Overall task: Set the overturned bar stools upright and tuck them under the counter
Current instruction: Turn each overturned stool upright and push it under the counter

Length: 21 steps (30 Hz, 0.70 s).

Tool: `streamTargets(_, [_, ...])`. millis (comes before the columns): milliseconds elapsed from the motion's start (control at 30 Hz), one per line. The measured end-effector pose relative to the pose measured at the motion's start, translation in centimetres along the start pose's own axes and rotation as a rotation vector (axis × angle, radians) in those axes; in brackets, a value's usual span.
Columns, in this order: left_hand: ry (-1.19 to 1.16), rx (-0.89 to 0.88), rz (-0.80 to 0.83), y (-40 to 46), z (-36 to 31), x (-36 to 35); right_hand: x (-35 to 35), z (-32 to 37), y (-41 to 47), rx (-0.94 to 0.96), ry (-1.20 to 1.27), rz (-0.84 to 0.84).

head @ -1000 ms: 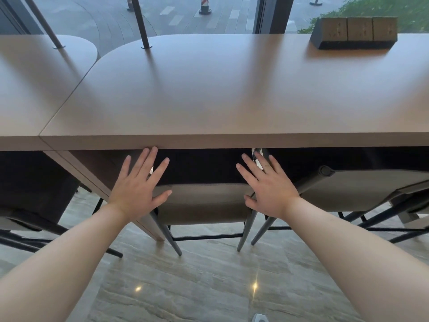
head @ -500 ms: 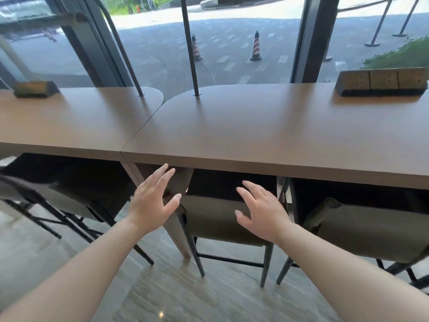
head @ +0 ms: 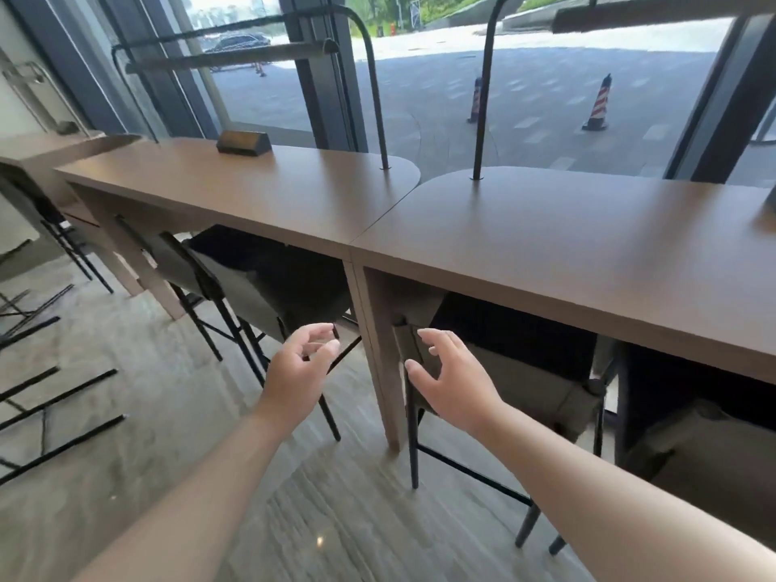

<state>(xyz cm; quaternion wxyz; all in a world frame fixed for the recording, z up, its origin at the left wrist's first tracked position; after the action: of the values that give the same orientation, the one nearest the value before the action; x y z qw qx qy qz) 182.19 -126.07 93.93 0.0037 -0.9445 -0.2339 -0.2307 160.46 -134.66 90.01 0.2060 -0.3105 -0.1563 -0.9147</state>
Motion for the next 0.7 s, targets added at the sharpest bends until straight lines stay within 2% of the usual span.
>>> streamTargets(167, [-0.197, 0.107, -0.1, -2.7, 3.5, 7.6, -5.7, 6.7, 0.1, -0.02, 0.125, 0.041])
streamTargets(333, [-0.354, 0.166, -0.222, -5.5, 7.8, 18.1, -13.7, 15.4, 0.4, -0.116, 0.299, 0.117])
streamTargets(633, [-0.55, 0.208, -0.485, -9.9, 17.5, 39.9, -31.2, 32.5, 0.6, -0.038, 0.36, 0.275])
streamTargets(700, [-0.566, 0.21, -0.521, -10.8, 18.7, 42.8, -33.3, 35.0, 1.0, -0.022, 0.386, 0.301])
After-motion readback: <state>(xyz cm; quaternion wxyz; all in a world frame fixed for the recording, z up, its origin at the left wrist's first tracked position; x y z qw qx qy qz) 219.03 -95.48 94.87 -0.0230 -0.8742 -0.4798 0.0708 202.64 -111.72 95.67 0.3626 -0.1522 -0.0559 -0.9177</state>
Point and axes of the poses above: each hand's wrist, its own y-axis towards the middle knuckle, its own x-axis out of the back of the hand, z = x × y, the point moved 1 cm from there along y, towards the middle knuckle, and after that the axes turned 1 degree about z, right-handed, at the moved point
